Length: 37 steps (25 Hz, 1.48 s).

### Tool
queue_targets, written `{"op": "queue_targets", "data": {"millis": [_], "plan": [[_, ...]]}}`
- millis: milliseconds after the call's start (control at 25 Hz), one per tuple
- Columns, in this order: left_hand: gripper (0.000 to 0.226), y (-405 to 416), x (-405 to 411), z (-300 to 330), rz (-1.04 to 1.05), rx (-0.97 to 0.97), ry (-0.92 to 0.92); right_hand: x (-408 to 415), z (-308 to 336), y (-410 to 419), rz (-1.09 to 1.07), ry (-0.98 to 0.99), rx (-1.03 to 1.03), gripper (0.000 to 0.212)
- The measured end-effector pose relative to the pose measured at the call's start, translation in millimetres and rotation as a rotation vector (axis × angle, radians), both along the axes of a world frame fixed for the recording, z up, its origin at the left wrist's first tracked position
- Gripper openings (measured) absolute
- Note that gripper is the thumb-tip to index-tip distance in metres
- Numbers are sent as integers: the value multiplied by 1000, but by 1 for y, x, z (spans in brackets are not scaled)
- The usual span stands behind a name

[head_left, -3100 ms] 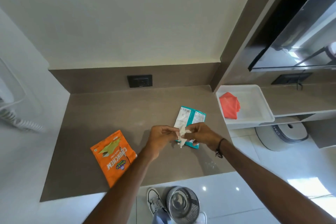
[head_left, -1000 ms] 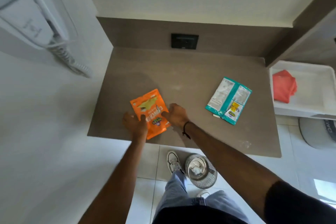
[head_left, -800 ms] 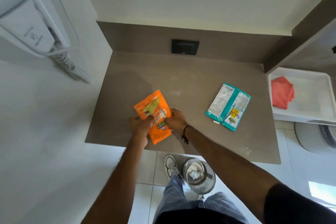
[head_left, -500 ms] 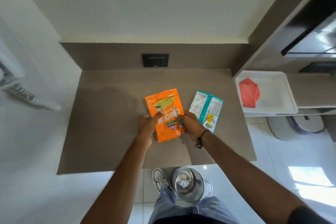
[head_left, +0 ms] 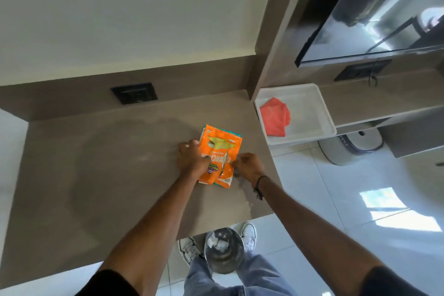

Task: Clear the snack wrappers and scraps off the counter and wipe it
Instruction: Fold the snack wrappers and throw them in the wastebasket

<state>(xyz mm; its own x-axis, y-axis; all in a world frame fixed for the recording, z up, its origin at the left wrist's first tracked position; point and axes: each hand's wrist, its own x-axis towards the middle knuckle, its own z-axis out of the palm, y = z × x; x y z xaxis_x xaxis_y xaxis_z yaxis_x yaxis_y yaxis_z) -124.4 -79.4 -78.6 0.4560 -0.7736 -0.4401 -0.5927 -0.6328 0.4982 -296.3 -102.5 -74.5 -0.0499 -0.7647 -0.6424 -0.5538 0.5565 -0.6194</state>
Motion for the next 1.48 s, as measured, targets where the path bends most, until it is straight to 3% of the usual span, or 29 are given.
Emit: {"op": "queue_targets", "data": {"millis": [120, 200, 280, 440, 520, 600, 680, 800, 880, 920, 1000, 1080, 1120, 1200, 1320, 1480], "plan": [[76, -8, -9, -7, 78, -11, 100, -1, -10, -13, 41, -31, 5, 28], [78, -18, -12, -3, 259, -18, 323, -3, -11, -24, 15, -141, 70, 34], [63, -24, -14, 7, 410, 22, 640, -13, -9, -34, 6, -256, 157, 32], [21, -18, -24, 36, 286, 36, 932, -41, 18, -46, 107, -511, 321, 19], [21, -8, -24, 50, 243, -20, 1014, -55, 36, -62, 170, -562, 291, 21], [26, 4, -18, 65, 151, -36, 1046, -64, 60, -83, 187, -558, 207, 47], [31, 20, -11, 76, 25, 14, 1044, -62, 90, -90, 350, -523, 151, 63], [30, 34, -4, 92, -168, 144, 962, -46, 124, -69, 796, -248, 81, 50], [25, 44, 0, 93, -258, 165, 881, -42, 133, -42, 921, -159, 12, 40], [21, 52, 1, 87, -231, 97, 860, -44, 131, -28, 917, -148, -34, 38], [8, 77, 9, 64, 24, -185, 713, -55, 125, 0, 864, -119, -55, 34], [24, 110, 16, 24, 138, -372, 190, -66, 110, 34, 824, -101, -3, 26], [35, 128, 16, 4, 62, -311, -70, -69, 100, 51, 829, -74, 5, 21], [57, 160, 11, -31, -67, -115, -330, -76, 75, 86, 818, -12, 21, 21], [68, 183, 7, -62, -190, -105, -457, -92, 24, 142, 678, 36, 67, 29], [73, 178, 9, -69, -110, -107, -470, -103, -51, 199, 443, 168, 126, 26]]}}
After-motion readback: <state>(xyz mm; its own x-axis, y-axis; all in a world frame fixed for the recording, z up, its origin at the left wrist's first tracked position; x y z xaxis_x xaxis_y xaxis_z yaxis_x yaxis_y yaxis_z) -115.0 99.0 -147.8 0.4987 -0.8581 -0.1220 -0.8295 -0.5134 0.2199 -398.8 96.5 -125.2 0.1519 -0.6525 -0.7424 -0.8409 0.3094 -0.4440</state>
